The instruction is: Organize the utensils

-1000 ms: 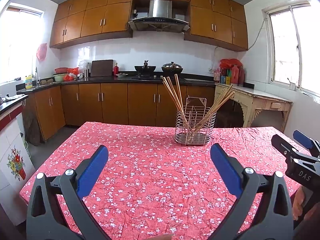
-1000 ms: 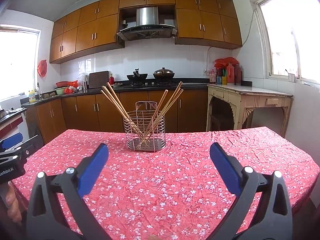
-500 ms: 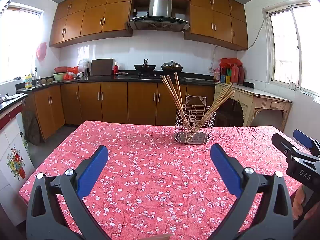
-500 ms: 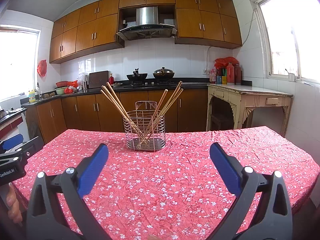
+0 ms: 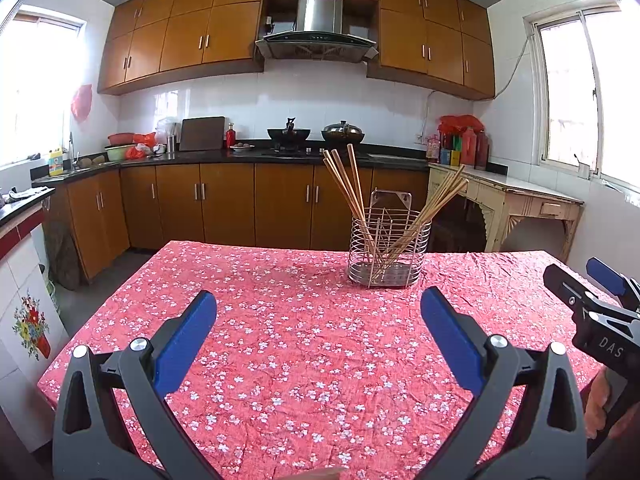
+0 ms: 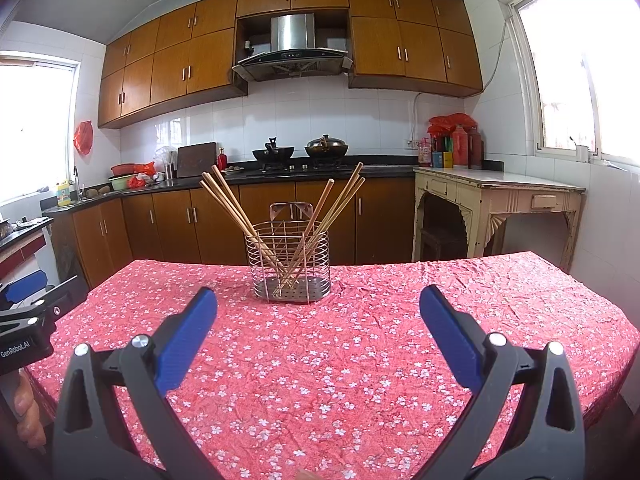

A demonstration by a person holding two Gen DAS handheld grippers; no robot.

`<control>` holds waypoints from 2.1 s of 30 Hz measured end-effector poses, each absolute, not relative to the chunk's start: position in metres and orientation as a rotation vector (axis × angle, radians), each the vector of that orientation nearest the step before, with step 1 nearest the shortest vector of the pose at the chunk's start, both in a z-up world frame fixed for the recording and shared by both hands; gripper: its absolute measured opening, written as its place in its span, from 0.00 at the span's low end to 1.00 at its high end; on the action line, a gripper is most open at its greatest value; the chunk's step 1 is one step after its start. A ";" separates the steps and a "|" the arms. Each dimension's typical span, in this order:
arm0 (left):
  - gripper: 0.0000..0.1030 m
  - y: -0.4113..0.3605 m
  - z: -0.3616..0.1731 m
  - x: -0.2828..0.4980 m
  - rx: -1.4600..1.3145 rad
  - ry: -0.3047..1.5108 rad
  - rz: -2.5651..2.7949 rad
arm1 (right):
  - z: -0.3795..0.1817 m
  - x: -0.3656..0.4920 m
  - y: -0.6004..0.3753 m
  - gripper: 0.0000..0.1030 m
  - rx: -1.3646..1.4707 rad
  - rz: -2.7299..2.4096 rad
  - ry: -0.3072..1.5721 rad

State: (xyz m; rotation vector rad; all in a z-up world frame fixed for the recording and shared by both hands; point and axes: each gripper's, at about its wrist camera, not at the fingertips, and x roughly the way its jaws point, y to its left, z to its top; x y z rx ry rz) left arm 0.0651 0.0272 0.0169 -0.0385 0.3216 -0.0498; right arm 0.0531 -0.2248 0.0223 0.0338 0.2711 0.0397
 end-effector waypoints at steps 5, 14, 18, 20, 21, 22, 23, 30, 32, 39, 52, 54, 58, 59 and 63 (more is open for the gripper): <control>0.98 0.027 0.016 0.065 -0.038 0.323 -0.052 | 0.022 0.053 -0.225 0.96 0.035 0.040 0.270; 0.98 0.024 0.014 0.063 -0.037 0.324 -0.056 | 0.022 0.053 -0.225 0.96 0.035 0.040 0.270; 0.98 0.024 0.014 0.063 -0.035 0.324 -0.056 | 0.022 0.053 -0.225 0.96 0.035 0.040 0.270; 0.98 0.024 0.014 0.063 -0.035 0.324 -0.056 | 0.022 0.053 -0.225 0.96 0.035 0.039 0.270; 0.98 0.025 0.014 0.064 -0.036 0.324 -0.057 | 0.022 0.054 -0.225 0.96 0.036 0.039 0.270; 0.98 0.024 0.014 0.064 -0.035 0.324 -0.057 | 0.022 0.054 -0.225 0.96 0.036 0.040 0.271; 0.98 0.025 0.014 0.064 -0.036 0.324 -0.056 | 0.022 0.053 -0.225 0.96 0.035 0.040 0.271; 0.98 0.024 0.014 0.064 -0.035 0.324 -0.058 | 0.021 0.053 -0.225 0.96 0.036 0.040 0.270; 0.98 0.024 0.014 0.064 -0.036 0.324 -0.058 | 0.021 0.054 -0.225 0.96 0.036 0.040 0.271; 0.98 0.024 0.015 0.064 -0.035 0.324 -0.057 | 0.022 0.053 -0.224 0.96 0.038 0.039 0.271; 0.98 0.022 0.012 0.063 -0.033 0.329 -0.059 | 0.022 0.054 -0.222 0.96 0.040 0.040 0.272; 0.98 0.021 0.012 0.062 -0.034 0.328 -0.059 | 0.022 0.054 -0.223 0.96 0.039 0.040 0.272; 0.98 0.022 0.012 0.063 -0.033 0.329 -0.059 | 0.021 0.054 -0.222 0.96 0.040 0.039 0.271; 0.98 0.022 0.012 0.063 -0.032 0.329 -0.059 | 0.022 0.054 -0.223 0.96 0.040 0.038 0.271; 0.98 0.022 0.012 0.064 -0.033 0.330 -0.060 | 0.022 0.054 -0.222 0.96 0.039 0.039 0.271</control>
